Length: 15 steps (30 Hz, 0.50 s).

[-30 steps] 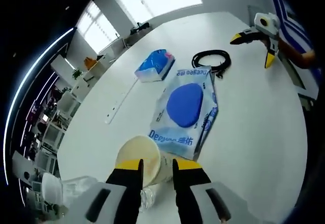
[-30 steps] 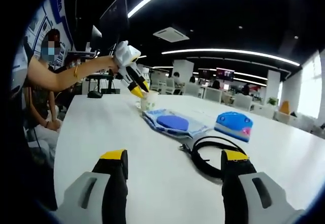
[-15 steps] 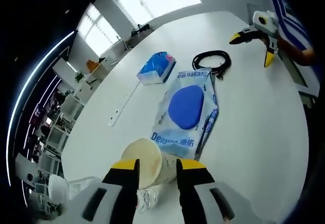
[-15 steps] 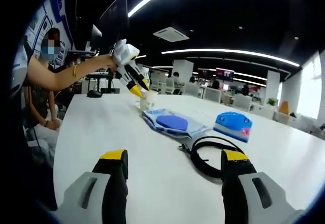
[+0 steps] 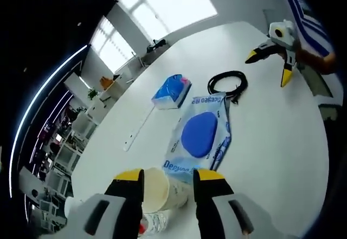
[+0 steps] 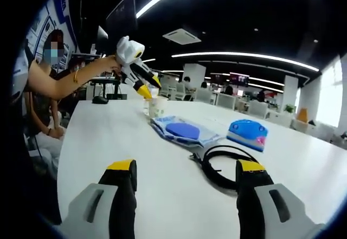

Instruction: Arrange the tabletop items into an orderly group along one side of the table until the central work area is clear of visible clutter.

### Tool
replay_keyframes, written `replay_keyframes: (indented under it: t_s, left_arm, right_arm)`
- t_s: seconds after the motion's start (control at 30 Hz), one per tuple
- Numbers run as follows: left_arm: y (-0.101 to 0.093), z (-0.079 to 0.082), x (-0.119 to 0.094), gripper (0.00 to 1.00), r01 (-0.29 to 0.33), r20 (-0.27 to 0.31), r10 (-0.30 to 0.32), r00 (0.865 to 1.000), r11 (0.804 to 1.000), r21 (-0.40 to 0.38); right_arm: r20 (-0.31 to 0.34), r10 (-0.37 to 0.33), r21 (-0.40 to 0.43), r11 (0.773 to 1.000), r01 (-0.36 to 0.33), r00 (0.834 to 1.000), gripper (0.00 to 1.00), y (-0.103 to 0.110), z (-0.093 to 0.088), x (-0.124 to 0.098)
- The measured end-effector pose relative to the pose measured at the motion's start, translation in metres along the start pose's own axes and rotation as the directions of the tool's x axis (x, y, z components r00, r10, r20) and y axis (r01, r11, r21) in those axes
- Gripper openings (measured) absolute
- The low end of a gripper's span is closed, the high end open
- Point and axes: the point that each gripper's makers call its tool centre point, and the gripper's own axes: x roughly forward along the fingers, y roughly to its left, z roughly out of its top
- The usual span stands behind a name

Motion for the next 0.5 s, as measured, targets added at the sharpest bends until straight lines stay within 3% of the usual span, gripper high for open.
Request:
replay_keyframes:
  t_s: [0.5]
  left_arm:
    - [-0.020, 0.021, -0.005, 0.37, -0.012, 0.062, 0.011, 0.998, 1.000, 0.021]
  right_arm:
    - [-0.008, 0.006, -0.019, 1.000, -0.006, 1.000, 0.66, -0.001, 0.001, -0.003]
